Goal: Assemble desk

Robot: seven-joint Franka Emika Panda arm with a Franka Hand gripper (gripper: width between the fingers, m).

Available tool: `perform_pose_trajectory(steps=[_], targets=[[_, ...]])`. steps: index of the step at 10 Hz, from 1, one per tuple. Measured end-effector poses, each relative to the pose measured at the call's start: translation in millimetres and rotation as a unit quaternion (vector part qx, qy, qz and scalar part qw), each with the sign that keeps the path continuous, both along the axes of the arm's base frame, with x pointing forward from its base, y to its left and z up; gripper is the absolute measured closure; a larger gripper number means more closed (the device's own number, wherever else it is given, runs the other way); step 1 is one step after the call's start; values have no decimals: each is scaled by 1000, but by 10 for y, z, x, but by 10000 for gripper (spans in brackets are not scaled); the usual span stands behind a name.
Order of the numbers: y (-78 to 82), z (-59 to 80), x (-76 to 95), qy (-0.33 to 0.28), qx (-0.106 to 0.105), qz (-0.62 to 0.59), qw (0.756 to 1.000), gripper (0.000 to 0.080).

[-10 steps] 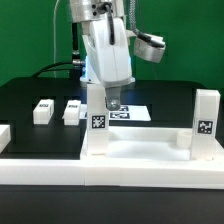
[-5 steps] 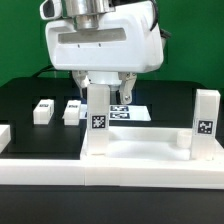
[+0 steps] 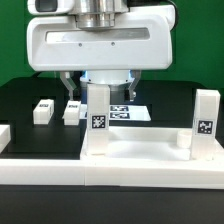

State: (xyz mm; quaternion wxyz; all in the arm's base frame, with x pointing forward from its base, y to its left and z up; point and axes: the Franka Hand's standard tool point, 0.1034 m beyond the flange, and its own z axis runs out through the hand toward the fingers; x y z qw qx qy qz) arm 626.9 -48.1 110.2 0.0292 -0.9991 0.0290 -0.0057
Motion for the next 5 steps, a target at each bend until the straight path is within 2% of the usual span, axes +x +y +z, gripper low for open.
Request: perform_pose_trajectory(steps=[1, 3, 5], targets=[[-23, 0, 11, 1, -1, 45, 999, 150], [-22, -1, 14, 0, -1, 46, 999, 150], [-24, -2, 13, 0, -1, 37, 999, 413]])
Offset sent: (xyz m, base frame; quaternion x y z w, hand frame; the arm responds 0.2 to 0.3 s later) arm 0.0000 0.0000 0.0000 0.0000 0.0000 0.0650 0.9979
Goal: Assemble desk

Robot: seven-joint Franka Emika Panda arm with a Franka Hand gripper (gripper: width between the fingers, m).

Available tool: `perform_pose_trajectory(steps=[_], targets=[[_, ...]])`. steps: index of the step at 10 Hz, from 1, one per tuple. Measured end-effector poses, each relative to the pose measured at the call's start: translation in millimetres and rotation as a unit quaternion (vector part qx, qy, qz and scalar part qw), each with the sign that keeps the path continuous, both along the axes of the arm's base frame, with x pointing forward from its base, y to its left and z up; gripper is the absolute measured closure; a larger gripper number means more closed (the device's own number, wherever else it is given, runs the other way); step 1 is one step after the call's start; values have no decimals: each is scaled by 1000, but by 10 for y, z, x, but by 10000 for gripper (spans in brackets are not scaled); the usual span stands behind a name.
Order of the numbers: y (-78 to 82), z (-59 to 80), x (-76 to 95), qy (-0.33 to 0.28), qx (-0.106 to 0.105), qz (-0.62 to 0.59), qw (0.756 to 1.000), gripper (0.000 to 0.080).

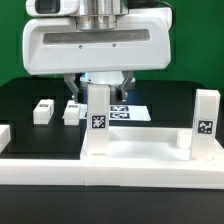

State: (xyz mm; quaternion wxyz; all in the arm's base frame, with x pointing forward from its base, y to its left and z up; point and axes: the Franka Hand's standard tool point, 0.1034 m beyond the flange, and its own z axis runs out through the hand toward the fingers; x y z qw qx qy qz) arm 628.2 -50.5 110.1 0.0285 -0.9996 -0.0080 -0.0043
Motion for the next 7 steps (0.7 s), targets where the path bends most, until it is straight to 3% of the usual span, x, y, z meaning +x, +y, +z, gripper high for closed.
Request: perform_pose_trajectory(steps=[1, 2, 4, 6, 7], targets=[[-12, 3, 2, 0, -1, -15, 1000, 413], [-16, 1, 1, 2, 0, -52, 999, 509], [-10, 1, 9, 6, 1, -156, 988, 509], [25, -7, 13, 15, -1, -320, 947, 509], [47, -14, 14, 20, 0, -414, 910, 509]])
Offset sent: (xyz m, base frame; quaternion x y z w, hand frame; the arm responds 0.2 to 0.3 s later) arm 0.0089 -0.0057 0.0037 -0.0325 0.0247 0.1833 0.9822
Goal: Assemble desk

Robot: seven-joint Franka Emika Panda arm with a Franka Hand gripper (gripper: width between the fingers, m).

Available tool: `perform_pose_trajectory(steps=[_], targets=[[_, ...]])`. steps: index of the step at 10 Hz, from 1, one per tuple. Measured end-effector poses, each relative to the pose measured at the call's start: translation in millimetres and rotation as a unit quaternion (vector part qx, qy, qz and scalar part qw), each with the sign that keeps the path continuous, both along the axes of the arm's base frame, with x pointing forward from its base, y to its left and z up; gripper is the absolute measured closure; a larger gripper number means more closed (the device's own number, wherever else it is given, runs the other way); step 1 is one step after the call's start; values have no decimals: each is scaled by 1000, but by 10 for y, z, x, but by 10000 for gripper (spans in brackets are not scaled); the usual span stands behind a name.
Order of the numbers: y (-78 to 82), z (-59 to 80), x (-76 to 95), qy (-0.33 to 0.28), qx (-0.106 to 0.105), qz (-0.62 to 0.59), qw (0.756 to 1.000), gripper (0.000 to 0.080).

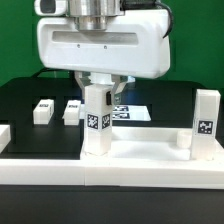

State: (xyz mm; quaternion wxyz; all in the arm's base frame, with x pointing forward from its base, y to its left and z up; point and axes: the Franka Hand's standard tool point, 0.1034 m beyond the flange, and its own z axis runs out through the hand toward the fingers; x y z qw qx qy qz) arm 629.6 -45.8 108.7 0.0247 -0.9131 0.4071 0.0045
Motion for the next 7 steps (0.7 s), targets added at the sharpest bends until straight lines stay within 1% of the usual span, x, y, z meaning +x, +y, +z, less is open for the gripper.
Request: perform_pose_trajectory(steps=[1, 2, 5, 6, 7], targets=[[1, -6, 5, 3, 10, -98, 995, 509], [-29, -8, 11, 2, 24, -147, 989, 509], [-14, -11, 17, 5, 29, -232, 972, 509], [-9, -12, 20, 7, 34, -278, 960, 509], [-9, -20, 28, 3, 48, -364, 930, 509]])
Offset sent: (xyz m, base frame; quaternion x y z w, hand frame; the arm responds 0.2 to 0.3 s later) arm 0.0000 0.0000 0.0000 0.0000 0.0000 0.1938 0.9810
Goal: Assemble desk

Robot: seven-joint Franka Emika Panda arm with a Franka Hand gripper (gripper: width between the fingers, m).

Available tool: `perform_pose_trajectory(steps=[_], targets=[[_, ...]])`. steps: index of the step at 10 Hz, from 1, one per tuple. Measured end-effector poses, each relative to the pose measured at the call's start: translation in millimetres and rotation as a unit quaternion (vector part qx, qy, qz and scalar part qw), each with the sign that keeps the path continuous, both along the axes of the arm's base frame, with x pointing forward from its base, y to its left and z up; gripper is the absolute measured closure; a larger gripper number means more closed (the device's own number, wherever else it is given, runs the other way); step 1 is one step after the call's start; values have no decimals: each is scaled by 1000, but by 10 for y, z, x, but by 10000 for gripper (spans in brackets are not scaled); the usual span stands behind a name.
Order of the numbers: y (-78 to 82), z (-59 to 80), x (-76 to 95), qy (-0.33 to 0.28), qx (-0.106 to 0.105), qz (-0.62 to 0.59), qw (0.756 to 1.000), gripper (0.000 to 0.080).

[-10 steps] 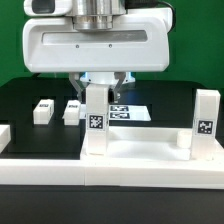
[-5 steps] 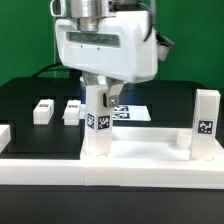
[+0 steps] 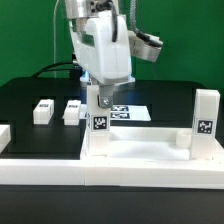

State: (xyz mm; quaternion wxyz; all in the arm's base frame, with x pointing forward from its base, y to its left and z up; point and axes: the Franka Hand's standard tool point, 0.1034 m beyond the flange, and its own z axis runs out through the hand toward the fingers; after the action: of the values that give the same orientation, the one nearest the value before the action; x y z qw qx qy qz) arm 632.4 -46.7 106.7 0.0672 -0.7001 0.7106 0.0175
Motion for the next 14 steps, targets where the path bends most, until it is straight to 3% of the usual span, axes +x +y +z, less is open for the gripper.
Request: perform_pose_trajectory(steps=[2, 3, 4, 5, 7, 8, 13, 14], targets=[[23, -8, 30, -5, 27, -148, 989, 509], [22, -9, 27, -4, 29, -155, 988, 509], [25, -13, 27, -5, 28, -147, 989, 428], [26, -18, 25, -6, 27, -137, 990, 428], [48, -69, -68, 1, 21, 21, 1000, 180], [96, -69, -101, 12, 30, 141, 990, 158], [76, -67, -97, -16, 24, 333, 943, 150], [-14, -28, -90, -24, 11, 413, 910, 150]])
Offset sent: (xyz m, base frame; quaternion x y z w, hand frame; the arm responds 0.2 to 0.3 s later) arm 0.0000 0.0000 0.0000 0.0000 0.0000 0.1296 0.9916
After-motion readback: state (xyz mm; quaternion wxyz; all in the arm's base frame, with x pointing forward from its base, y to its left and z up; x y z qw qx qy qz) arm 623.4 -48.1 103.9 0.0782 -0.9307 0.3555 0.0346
